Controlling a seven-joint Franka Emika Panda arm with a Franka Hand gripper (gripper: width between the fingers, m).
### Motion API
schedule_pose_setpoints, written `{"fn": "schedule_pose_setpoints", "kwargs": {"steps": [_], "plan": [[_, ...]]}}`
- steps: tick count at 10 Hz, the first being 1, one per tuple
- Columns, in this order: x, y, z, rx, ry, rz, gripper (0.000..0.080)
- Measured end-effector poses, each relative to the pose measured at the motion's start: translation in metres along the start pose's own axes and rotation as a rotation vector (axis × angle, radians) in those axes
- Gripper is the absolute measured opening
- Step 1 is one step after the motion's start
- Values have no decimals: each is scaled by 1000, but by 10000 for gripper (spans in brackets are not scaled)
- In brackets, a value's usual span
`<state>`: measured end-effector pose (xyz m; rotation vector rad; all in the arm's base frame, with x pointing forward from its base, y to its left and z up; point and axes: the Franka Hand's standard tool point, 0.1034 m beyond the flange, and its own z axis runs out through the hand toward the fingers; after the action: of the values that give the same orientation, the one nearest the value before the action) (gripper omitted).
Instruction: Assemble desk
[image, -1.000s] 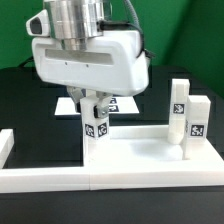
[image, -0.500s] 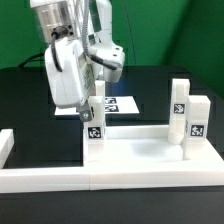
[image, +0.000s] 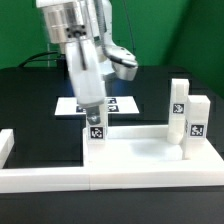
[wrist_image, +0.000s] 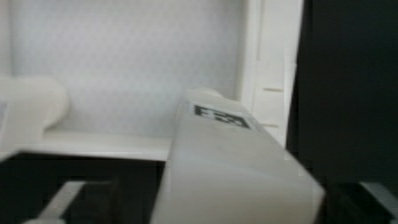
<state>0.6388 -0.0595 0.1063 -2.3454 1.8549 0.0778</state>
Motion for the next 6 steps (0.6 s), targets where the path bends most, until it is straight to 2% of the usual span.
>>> {"fn": "schedule_pose_setpoints", "kwargs": {"steps": [1,2,6], "plan": [[-8,-2,1,-3,-1,-97,616],[-15,-2,1,-6,-4,-138,639],[-13,-1,1,-10,-1,-474,649]]}}
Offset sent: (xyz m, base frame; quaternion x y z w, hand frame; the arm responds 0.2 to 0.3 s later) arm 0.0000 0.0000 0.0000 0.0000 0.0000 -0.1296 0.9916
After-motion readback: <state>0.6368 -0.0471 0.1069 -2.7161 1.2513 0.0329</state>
